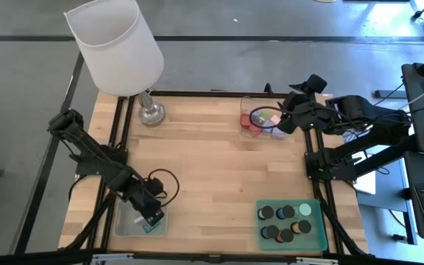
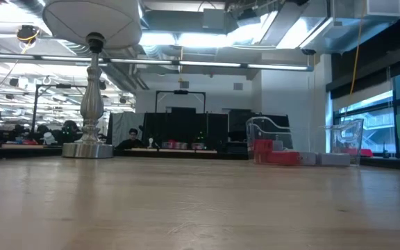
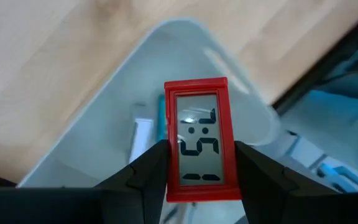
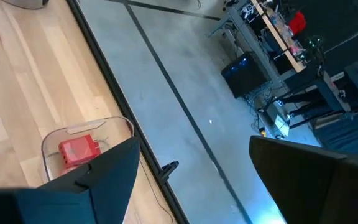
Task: Pick & Place Office items
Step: Put the red timer into the gray bin
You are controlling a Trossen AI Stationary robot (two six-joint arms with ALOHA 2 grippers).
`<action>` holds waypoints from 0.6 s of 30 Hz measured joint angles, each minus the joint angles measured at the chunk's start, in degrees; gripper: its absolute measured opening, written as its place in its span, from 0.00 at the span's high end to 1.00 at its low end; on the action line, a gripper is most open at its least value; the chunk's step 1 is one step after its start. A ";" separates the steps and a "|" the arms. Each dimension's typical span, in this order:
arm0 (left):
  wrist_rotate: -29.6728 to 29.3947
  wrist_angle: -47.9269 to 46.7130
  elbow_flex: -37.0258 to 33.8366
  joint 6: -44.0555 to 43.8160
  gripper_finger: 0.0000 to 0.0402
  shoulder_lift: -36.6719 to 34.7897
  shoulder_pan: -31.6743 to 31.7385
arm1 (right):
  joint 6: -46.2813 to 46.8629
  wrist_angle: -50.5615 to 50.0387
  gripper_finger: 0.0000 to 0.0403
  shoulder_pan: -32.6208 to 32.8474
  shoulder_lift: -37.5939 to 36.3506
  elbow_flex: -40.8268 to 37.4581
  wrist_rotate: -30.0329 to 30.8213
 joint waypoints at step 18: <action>-0.37 12.23 -13.12 -0.97 0.58 0.86 0.36 | -10.03 10.35 0.24 -1.43 2.18 0.00 -9.10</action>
